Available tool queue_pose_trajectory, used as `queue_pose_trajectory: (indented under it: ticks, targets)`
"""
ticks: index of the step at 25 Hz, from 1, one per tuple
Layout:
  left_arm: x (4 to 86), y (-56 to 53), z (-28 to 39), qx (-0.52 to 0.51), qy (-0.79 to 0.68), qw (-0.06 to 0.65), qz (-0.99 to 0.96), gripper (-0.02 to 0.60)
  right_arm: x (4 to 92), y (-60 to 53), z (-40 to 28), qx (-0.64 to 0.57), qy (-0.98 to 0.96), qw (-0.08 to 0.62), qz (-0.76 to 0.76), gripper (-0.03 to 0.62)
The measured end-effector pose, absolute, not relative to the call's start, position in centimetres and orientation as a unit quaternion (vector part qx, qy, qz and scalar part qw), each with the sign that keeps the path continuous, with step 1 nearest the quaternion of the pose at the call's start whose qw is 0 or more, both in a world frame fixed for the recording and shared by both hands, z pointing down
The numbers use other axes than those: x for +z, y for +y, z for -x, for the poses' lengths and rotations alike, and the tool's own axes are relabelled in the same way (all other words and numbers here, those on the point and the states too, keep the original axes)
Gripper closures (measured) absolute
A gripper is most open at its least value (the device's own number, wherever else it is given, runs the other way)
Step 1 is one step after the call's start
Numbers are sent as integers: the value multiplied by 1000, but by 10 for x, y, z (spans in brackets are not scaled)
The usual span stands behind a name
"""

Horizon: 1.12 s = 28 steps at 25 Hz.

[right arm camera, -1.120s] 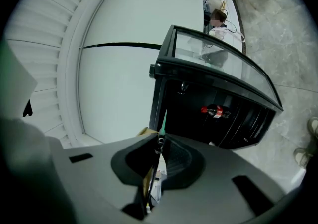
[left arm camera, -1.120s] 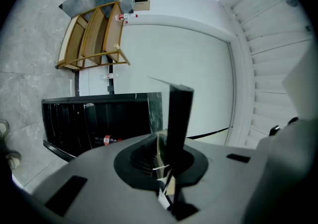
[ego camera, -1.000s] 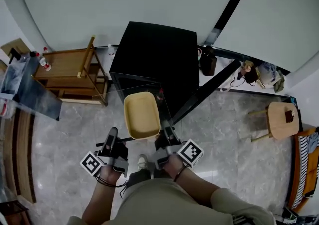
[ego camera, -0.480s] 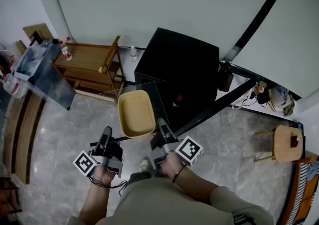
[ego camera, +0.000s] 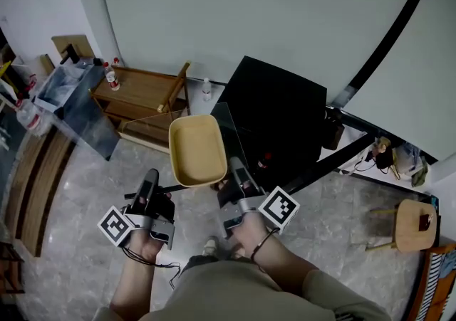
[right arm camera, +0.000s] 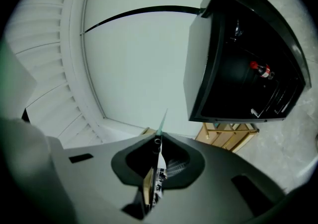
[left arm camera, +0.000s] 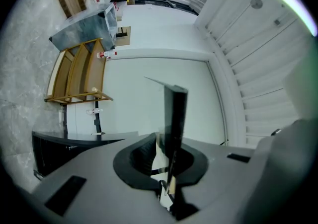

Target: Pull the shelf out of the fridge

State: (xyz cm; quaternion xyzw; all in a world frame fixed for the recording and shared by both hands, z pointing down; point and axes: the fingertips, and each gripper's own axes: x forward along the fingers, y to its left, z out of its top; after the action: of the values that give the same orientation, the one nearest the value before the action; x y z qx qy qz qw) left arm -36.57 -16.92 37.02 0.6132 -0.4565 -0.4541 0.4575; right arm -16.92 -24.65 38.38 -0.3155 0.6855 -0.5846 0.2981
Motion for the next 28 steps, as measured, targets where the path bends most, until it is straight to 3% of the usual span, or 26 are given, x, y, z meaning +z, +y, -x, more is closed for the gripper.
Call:
queue_pose_trajectory:
  ticks: [9, 28]
  targets:
    - [312, -188, 346, -455, -407, 433, -663, 557, 317, -250, 146, -535, 699, 360, 309, 582]
    - [252, -243, 210, -392, -285, 474, -735, 557, 253, -241, 1, -446, 668, 448, 392, 582]
